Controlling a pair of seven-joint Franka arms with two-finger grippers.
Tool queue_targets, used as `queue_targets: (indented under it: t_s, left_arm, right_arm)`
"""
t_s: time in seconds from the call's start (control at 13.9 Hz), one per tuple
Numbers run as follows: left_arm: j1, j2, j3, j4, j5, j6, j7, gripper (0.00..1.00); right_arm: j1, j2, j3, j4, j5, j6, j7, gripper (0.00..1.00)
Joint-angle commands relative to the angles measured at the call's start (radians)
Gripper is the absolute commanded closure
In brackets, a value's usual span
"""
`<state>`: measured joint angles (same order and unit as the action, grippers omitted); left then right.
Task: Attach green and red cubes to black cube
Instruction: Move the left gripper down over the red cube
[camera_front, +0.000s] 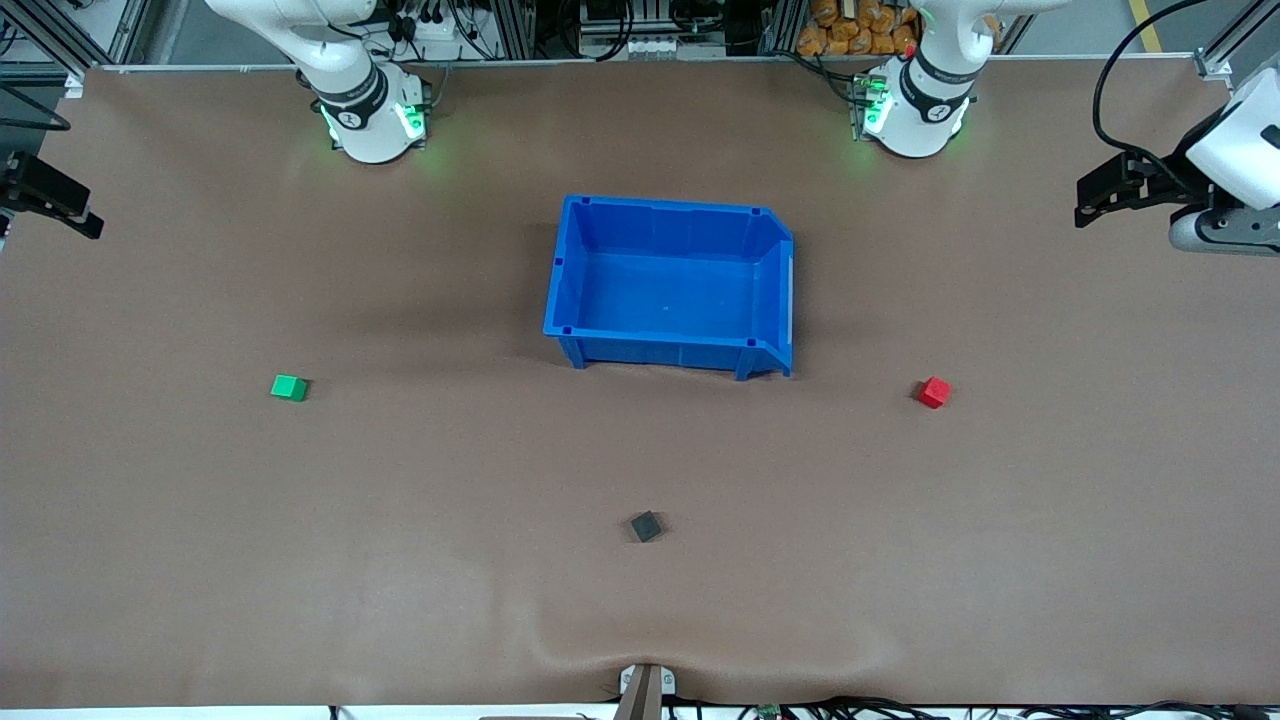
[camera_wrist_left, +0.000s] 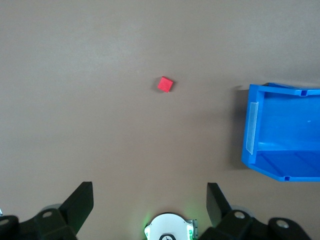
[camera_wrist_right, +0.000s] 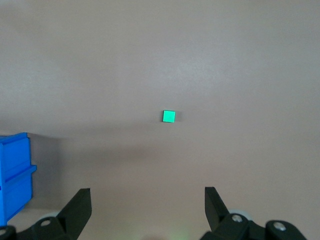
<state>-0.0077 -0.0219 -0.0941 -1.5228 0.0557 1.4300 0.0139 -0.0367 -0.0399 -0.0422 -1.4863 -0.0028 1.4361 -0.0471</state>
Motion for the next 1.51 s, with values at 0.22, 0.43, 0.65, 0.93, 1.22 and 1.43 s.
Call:
queue_targets:
  t_s: [0.22, 0.43, 0.65, 0.93, 1.22, 1.43]
  left_arm:
    - [-0.011, 0.019, -0.003, 0.013, 0.015, -0.010, 0.018, 0.00]
    - [-0.017, 0.080, -0.012, 0.013, 0.021, -0.008, 0.002, 0.00]
    - [-0.015, 0.120, -0.019, 0.003, 0.004, 0.042, 0.014, 0.00]
    - [-0.014, 0.215, -0.042, -0.029, -0.002, 0.105, 0.021, 0.00]
    - [-0.009, 0.240, -0.049, -0.196, -0.002, 0.326, 0.076, 0.00]
    - [-0.009, 0.279, -0.049, -0.304, 0.001, 0.496, 0.116, 0.00]
  right_arm:
    - [0.006, 0.014, 0.001, 0.029, -0.002, -0.020, -0.007, 0.00]
    - [0.006, 0.014, -0.001, 0.029, -0.002, -0.020, -0.007, 0.00]
    - [0.003, 0.017, -0.002, 0.029, 0.018, -0.017, -0.004, 0.00]
    - [-0.006, 0.051, -0.008, 0.031, 0.009, -0.010, 0.004, 0.00]
    - [-0.011, 0.089, -0.008, 0.031, 0.006, -0.005, 0.003, 0.00]
    - [-0.006, 0.135, -0.007, 0.047, 0.010, -0.008, 0.006, 0.00]
